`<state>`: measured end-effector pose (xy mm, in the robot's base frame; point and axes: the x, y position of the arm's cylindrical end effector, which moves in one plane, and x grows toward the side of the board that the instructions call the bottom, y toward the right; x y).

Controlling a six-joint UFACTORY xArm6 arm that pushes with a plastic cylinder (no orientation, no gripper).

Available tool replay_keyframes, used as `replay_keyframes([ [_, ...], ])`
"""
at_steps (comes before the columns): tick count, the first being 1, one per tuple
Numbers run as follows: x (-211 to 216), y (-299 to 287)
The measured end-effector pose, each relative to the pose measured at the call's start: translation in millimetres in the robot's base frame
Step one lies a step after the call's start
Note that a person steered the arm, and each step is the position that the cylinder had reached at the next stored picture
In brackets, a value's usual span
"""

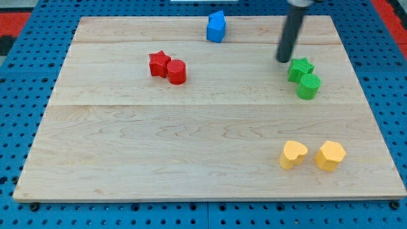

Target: Separate the green star from the green circle

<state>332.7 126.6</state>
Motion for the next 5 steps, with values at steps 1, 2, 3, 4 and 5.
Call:
replay_keyframes([
  [1,-31.8,55.1],
  [2,-42.5,139.2],
  [3,25.6,168.4],
  [4,34.5,57.2],
  [5,-10.7,-24.2],
])
